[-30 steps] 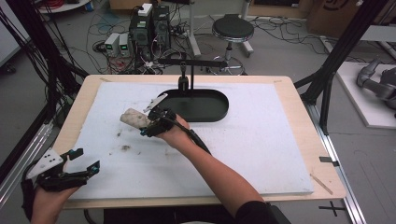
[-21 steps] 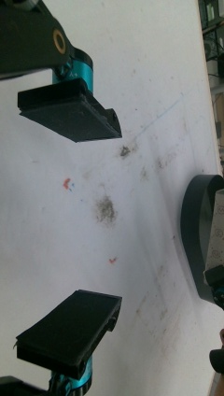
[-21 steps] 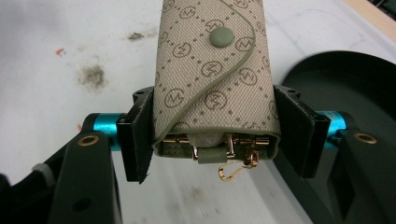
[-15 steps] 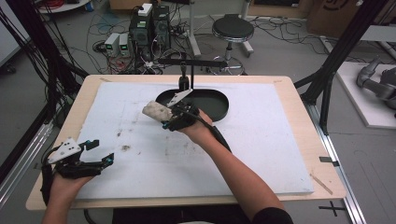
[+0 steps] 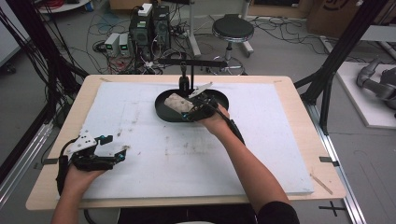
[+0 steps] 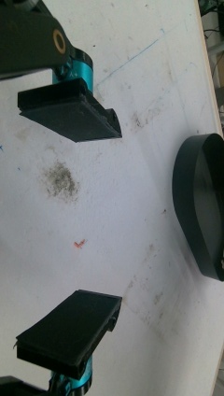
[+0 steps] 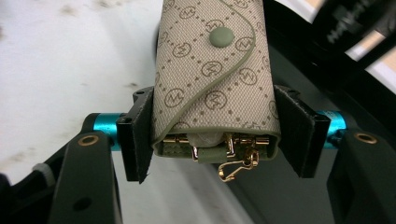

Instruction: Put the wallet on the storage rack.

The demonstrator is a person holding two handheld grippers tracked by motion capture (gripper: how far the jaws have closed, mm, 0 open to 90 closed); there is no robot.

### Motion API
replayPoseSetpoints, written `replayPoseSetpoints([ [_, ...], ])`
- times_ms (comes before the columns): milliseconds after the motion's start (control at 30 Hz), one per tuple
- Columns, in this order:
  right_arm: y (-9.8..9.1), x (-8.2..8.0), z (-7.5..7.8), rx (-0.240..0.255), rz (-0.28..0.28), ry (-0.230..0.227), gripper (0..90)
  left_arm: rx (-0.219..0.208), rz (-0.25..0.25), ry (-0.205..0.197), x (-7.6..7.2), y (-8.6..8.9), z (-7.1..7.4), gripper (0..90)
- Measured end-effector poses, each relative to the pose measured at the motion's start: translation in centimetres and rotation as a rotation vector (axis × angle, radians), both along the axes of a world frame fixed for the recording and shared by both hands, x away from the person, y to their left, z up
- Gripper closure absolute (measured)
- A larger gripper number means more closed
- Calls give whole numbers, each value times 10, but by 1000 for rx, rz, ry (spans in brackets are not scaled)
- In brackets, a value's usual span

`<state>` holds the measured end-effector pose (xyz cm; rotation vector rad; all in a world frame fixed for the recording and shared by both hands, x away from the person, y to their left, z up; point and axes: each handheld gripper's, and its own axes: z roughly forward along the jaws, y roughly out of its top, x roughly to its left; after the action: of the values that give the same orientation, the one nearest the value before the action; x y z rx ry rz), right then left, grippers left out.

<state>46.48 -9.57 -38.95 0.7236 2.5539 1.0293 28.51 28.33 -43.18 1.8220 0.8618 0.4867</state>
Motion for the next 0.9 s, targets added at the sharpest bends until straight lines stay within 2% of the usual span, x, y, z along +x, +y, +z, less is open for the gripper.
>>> replayPoseSetpoints([
  [233, -12, 16, 0, -47, -25, 8, 364, 4, 6, 1, -2, 1, 0, 168],
  [300, -17, 21, -1, -42, -34, -7, 364, 5, 8, 1, -3, 1, 0, 168],
  [467, -25, 30, -10, -59, -65, 30, 364, 6, 13, 3, -4, 3, 0, 168],
  [667, -25, 35, -18, -76, -88, 36, 364, 7, 3, 3, -3, 1, -1, 168],
  [900, -26, 42, -29, -102, -127, 72, 364, 7, 4, 7, -3, 1, -2, 168],
])
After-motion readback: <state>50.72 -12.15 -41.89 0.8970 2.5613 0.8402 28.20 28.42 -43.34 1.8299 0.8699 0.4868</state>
